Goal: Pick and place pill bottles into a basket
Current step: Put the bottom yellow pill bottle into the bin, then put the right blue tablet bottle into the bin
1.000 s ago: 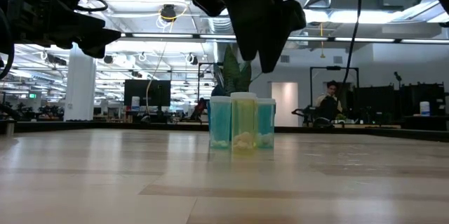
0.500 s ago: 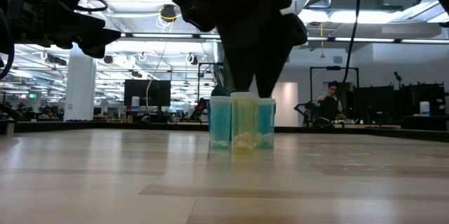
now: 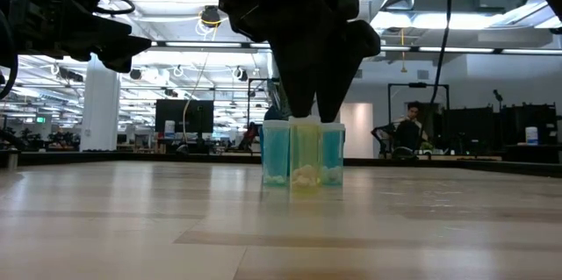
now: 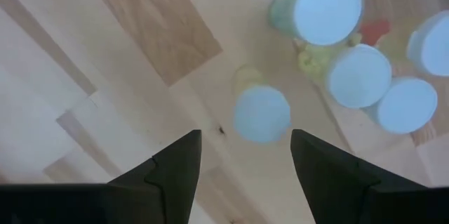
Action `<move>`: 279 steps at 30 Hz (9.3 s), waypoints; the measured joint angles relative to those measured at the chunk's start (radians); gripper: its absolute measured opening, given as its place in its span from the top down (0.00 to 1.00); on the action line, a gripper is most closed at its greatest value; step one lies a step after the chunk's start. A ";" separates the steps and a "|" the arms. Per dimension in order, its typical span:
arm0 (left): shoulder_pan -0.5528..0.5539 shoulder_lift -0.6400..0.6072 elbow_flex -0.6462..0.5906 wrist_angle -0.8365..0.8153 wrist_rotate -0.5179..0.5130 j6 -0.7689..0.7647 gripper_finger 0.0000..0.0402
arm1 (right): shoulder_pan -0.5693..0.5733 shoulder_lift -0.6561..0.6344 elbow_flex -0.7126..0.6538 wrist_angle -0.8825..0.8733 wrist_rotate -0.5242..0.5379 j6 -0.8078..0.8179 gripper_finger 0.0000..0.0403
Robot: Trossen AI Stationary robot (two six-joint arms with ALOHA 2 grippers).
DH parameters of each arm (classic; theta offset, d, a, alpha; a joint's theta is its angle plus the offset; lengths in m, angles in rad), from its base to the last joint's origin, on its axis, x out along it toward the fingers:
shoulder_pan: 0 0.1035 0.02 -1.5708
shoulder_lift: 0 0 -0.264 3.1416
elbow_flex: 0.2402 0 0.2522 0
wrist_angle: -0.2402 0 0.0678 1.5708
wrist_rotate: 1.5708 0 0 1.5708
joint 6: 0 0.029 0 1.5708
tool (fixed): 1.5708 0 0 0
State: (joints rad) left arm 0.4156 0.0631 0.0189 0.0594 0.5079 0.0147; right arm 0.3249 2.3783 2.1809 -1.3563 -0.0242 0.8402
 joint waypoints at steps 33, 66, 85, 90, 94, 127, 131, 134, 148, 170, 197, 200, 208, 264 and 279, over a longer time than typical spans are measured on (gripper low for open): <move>0.000 0.000 0.000 0.000 0.000 0.000 0.47 | -0.018 0.058 0.000 0.058 -0.005 -0.010 0.53; 0.000 0.000 0.000 0.000 0.000 0.000 0.47 | 0.047 0.056 0.103 0.012 -0.112 0.056 0.77; 0.000 0.000 0.000 0.000 0.000 0.000 0.47 | -0.095 -0.170 0.167 -0.216 0.011 -0.035 0.73; 0.000 0.000 0.000 0.001 0.000 0.000 0.47 | -0.192 -0.230 0.167 -0.215 0.008 -0.122 0.77; 0.000 0.000 0.000 0.000 0.000 0.000 0.47 | -0.280 -0.234 0.167 -0.215 0.000 -0.201 0.77; 0.000 0.000 0.000 0.000 0.000 0.000 0.47 | -0.604 -0.230 -0.214 0.042 0.062 -0.745 0.74; 0.000 0.000 0.000 0.000 0.000 0.000 0.47 | -0.610 -0.230 -0.233 0.079 0.063 -0.777 0.75; 0.000 0.000 0.000 0.000 0.000 0.000 0.47 | -0.613 -0.230 -0.250 0.106 0.064 -0.795 0.76; 0.000 0.000 0.000 0.000 0.000 0.000 0.47 | -0.613 -0.230 -0.303 0.155 0.122 -0.885 0.75; 0.000 0.000 0.000 0.000 0.000 0.000 0.47 | -0.588 -0.143 -0.303 0.172 0.130 -0.954 0.73; 0.000 0.000 0.000 0.000 0.000 0.000 0.47 | -0.595 -0.146 -0.301 0.187 0.127 -0.974 0.62; 0.000 0.000 0.000 0.000 0.000 0.000 0.47 | -0.595 -0.146 -0.301 0.187 0.127 -0.982 0.60; 0.000 0.000 0.000 0.000 0.000 0.000 0.47 | -0.593 -0.146 -0.301 0.187 0.128 -0.999 0.57; 0.000 0.000 0.000 0.000 0.000 0.000 0.47 | 0.160 -0.411 0.033 -0.215 0.211 -0.005 0.62; 0.000 0.000 0.000 0.000 0.000 0.000 0.47 | 0.105 -0.409 -0.243 -0.064 0.175 0.051 0.56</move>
State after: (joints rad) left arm 0.4152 0.0634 0.0189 0.0593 0.5079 0.0147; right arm 0.4301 1.9694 1.9379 -1.4202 0.1509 0.8911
